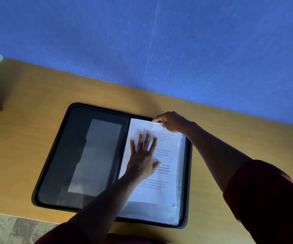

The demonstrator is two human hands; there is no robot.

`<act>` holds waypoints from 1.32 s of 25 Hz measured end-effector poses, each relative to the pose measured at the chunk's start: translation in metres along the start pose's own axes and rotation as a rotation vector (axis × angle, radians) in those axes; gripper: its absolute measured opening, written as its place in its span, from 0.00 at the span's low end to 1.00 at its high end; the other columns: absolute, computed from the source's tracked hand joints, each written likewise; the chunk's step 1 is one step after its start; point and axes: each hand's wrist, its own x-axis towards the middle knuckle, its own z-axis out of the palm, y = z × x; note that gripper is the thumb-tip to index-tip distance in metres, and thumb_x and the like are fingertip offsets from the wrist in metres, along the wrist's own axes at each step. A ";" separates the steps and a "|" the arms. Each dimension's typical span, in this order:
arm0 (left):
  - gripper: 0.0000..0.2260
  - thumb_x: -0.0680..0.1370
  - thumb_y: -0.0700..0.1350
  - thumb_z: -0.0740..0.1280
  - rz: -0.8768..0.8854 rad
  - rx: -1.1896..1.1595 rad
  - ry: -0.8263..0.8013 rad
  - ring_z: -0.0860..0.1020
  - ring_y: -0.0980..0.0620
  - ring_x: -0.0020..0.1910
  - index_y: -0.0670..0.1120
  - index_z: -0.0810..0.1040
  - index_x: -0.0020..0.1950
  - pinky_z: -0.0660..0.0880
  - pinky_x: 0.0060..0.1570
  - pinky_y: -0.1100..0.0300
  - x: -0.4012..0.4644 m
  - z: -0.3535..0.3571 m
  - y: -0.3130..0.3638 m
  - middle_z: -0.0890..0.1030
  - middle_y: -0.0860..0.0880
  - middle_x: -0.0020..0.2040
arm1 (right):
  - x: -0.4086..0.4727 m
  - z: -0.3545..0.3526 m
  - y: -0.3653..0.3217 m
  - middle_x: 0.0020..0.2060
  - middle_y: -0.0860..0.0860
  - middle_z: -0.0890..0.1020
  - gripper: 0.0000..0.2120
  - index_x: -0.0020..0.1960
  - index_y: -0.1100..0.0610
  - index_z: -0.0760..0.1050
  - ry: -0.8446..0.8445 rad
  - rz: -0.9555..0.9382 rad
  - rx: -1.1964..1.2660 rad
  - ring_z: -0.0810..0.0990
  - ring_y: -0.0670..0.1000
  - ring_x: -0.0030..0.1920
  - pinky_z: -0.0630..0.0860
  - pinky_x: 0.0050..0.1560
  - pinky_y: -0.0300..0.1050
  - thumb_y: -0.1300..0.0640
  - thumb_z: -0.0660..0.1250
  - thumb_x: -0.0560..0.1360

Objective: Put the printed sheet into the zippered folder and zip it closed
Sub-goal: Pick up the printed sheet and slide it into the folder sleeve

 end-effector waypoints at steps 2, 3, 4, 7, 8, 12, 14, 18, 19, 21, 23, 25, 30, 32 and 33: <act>0.45 0.76 0.64 0.62 -0.002 -0.011 -0.002 0.35 0.37 0.78 0.48 0.40 0.81 0.40 0.74 0.32 0.000 0.000 0.000 0.35 0.42 0.80 | -0.001 0.004 -0.001 0.63 0.52 0.80 0.21 0.67 0.48 0.77 -0.020 0.006 -0.009 0.79 0.48 0.53 0.69 0.44 0.35 0.66 0.61 0.80; 0.45 0.76 0.64 0.63 -0.004 -0.016 0.001 0.36 0.37 0.78 0.48 0.41 0.81 0.40 0.74 0.32 0.000 -0.001 0.000 0.35 0.42 0.80 | -0.001 0.005 -0.002 0.63 0.52 0.81 0.20 0.67 0.49 0.77 -0.022 0.013 -0.011 0.79 0.48 0.53 0.70 0.46 0.35 0.67 0.61 0.80; 0.45 0.75 0.64 0.63 -0.005 -0.018 0.003 0.36 0.37 0.78 0.48 0.41 0.81 0.40 0.74 0.32 0.000 -0.001 0.000 0.36 0.42 0.80 | 0.000 0.006 -0.005 0.63 0.52 0.81 0.19 0.66 0.50 0.78 -0.016 0.019 -0.007 0.80 0.49 0.56 0.71 0.49 0.37 0.66 0.61 0.80; 0.45 0.75 0.64 0.64 -0.004 -0.015 0.010 0.38 0.37 0.79 0.48 0.42 0.81 0.40 0.74 0.32 0.000 -0.001 0.000 0.37 0.42 0.80 | 0.001 0.011 -0.016 0.61 0.52 0.81 0.15 0.63 0.53 0.78 0.038 0.025 0.024 0.80 0.53 0.59 0.75 0.56 0.43 0.62 0.62 0.80; 0.45 0.75 0.64 0.64 -0.005 -0.014 0.015 0.38 0.37 0.79 0.48 0.42 0.81 0.40 0.74 0.32 0.000 -0.001 0.000 0.38 0.42 0.80 | 0.000 0.013 -0.019 0.60 0.52 0.82 0.14 0.62 0.53 0.79 0.069 0.030 0.036 0.81 0.53 0.56 0.77 0.56 0.45 0.61 0.61 0.80; 0.45 0.75 0.64 0.64 -0.011 -0.024 0.014 0.37 0.38 0.79 0.47 0.41 0.81 0.37 0.74 0.34 0.000 0.000 0.001 0.36 0.42 0.80 | -0.001 0.020 -0.027 0.56 0.52 0.82 0.10 0.57 0.55 0.81 0.140 0.007 -0.029 0.79 0.53 0.57 0.76 0.57 0.48 0.58 0.63 0.79; 0.45 0.75 0.64 0.64 -0.013 -0.038 0.011 0.36 0.38 0.79 0.48 0.41 0.81 0.36 0.73 0.34 0.000 0.001 0.000 0.35 0.43 0.80 | -0.001 0.021 -0.028 0.55 0.51 0.82 0.10 0.55 0.55 0.81 0.118 0.005 -0.067 0.78 0.53 0.57 0.75 0.55 0.46 0.56 0.63 0.79; 0.46 0.75 0.64 0.64 -0.014 -0.038 0.018 0.34 0.39 0.78 0.47 0.41 0.81 0.35 0.73 0.34 0.001 0.003 0.000 0.35 0.43 0.80 | -0.002 0.024 -0.028 0.55 0.51 0.82 0.10 0.55 0.51 0.79 0.086 0.062 -0.041 0.79 0.54 0.56 0.73 0.52 0.47 0.53 0.59 0.80; 0.46 0.75 0.64 0.64 -0.014 -0.034 0.021 0.33 0.39 0.78 0.47 0.41 0.81 0.35 0.73 0.35 0.001 0.003 0.000 0.35 0.43 0.80 | -0.002 0.024 -0.028 0.55 0.50 0.82 0.11 0.55 0.50 0.78 0.083 0.073 -0.049 0.78 0.54 0.56 0.72 0.54 0.49 0.53 0.58 0.81; 0.46 0.75 0.65 0.64 -0.012 -0.033 0.029 0.33 0.39 0.78 0.47 0.41 0.81 0.35 0.73 0.35 0.001 0.004 0.000 0.35 0.43 0.80 | -0.003 0.025 -0.029 0.54 0.49 0.82 0.10 0.55 0.50 0.77 0.066 0.086 -0.096 0.77 0.54 0.56 0.65 0.55 0.51 0.54 0.57 0.81; 0.46 0.75 0.65 0.63 -0.006 -0.032 0.033 0.33 0.39 0.78 0.48 0.41 0.81 0.35 0.73 0.35 0.001 0.004 -0.001 0.35 0.44 0.80 | -0.004 0.026 -0.029 0.53 0.48 0.82 0.10 0.54 0.49 0.76 0.041 0.095 -0.101 0.76 0.53 0.56 0.62 0.53 0.51 0.55 0.56 0.81; 0.46 0.75 0.65 0.63 -0.002 -0.034 0.037 0.34 0.39 0.78 0.48 0.41 0.81 0.35 0.73 0.35 0.001 0.005 -0.001 0.36 0.44 0.80 | -0.006 0.028 -0.029 0.55 0.48 0.82 0.10 0.55 0.49 0.76 0.029 0.103 -0.083 0.76 0.53 0.57 0.62 0.54 0.52 0.55 0.56 0.81; 0.46 0.75 0.65 0.63 -0.005 -0.054 0.032 0.33 0.40 0.78 0.49 0.39 0.81 0.36 0.74 0.35 0.000 0.004 -0.001 0.35 0.45 0.80 | -0.012 0.028 -0.029 0.56 0.46 0.82 0.09 0.57 0.49 0.76 0.021 0.114 -0.066 0.76 0.52 0.59 0.61 0.54 0.52 0.53 0.58 0.82; 0.46 0.75 0.65 0.62 -0.003 -0.057 0.029 0.32 0.40 0.78 0.49 0.39 0.81 0.36 0.74 0.35 0.001 0.004 -0.001 0.35 0.45 0.80 | -0.018 0.027 -0.025 0.52 0.45 0.82 0.05 0.55 0.49 0.76 0.033 0.107 -0.100 0.76 0.51 0.58 0.61 0.56 0.53 0.52 0.64 0.79; 0.46 0.75 0.65 0.62 -0.004 -0.062 0.028 0.32 0.40 0.78 0.49 0.39 0.81 0.35 0.74 0.35 0.001 0.004 -0.001 0.35 0.45 0.80 | -0.021 0.027 -0.022 0.48 0.45 0.81 0.05 0.53 0.49 0.76 0.039 0.113 -0.151 0.75 0.52 0.58 0.62 0.57 0.53 0.52 0.67 0.78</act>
